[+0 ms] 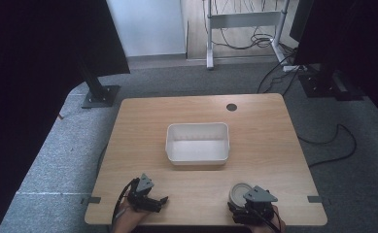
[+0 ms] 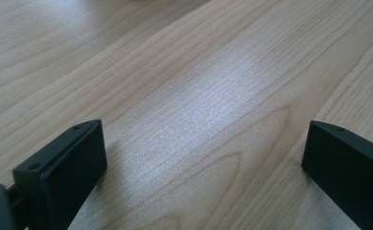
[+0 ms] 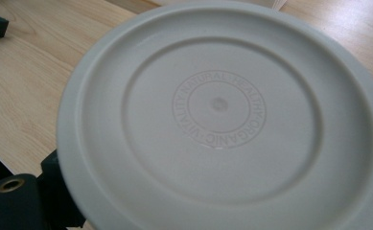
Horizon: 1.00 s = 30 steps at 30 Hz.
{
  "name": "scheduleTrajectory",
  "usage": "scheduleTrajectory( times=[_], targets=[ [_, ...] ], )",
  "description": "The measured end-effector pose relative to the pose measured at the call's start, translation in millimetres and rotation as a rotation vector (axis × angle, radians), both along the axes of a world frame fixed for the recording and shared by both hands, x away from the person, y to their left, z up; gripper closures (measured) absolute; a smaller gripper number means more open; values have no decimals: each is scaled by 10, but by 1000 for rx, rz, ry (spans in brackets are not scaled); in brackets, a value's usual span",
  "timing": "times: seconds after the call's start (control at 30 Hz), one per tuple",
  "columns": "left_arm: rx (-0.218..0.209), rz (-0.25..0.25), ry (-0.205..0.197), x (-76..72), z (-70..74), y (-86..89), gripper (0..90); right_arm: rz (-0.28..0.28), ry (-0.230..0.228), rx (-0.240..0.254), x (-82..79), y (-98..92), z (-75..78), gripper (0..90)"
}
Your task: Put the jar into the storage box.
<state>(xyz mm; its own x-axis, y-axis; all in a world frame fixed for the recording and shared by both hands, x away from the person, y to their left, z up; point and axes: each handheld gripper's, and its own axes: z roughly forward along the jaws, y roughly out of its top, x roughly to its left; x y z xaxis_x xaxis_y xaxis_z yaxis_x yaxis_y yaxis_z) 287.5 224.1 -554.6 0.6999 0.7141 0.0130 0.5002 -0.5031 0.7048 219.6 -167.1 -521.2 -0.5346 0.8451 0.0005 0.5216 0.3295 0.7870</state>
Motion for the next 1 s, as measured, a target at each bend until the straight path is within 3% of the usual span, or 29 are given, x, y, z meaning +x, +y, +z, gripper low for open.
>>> scheduleTrajectory(
  times=[1.0],
  targets=[
    [0,0,0,0,0,0,12,21,-9,26,256,189,122,90]
  ],
)
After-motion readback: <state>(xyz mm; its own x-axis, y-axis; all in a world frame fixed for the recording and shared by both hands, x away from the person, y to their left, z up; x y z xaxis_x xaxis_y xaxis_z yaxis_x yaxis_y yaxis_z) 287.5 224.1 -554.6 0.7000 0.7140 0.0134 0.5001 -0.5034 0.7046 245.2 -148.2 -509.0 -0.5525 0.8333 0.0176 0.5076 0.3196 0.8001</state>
